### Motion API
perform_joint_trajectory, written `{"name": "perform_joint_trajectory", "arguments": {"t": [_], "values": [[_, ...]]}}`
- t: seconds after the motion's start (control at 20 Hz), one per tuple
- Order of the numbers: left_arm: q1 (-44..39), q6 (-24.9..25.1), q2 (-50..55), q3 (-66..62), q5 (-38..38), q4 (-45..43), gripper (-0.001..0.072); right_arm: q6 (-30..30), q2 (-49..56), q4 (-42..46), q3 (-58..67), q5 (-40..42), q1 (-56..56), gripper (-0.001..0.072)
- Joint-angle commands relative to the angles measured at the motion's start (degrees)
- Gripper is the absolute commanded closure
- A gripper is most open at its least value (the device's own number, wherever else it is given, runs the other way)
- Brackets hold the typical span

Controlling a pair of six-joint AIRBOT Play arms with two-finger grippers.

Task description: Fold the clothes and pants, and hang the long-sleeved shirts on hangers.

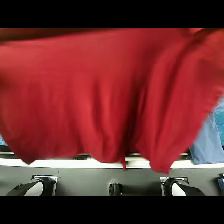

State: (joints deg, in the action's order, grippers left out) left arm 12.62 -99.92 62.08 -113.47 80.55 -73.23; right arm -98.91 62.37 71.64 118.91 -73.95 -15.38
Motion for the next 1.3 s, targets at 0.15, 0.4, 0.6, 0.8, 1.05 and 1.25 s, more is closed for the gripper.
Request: {"name": "perform_joint_trajectory", "arguments": {"t": [0.15,0.4,0.6,0.8,1.05,1.25], "values": [[-4.3,2.4,28.8,0.1,-1.9,-1.5,0.0694,5.2,30.5,-6.0,-3.4,4.6,5.6,0.0682],[-7.2,2.4,46.1,0.0,-7.9,-1.6,0.0694,4.8,48.0,-2.5,-3.4,14.0,12.9,0.0681],[-9.2,2.4,52.5,0.0,-9.3,-1.6,0.0693,3.9,54.2,-2.4,-3.4,13.7,14.9,0.0680],[-10.2,1.5,53.7,-0.4,-8.9,-1.2,0.0459,3.4,54.6,-2.4,-3.4,10.1,14.9,0.0453],[-5.9,2.6,48.4,-3.7,1.8,-1.4,0.0021,10.4,48.2,0.9,-3.4,-5.3,13.2,0.0217],[0.6,4.9,35.6,7.0,4.9,-2.8,0.0023,14.0,38.0,-6.0,-9.1,-9.6,3.3,0.0217]]}}
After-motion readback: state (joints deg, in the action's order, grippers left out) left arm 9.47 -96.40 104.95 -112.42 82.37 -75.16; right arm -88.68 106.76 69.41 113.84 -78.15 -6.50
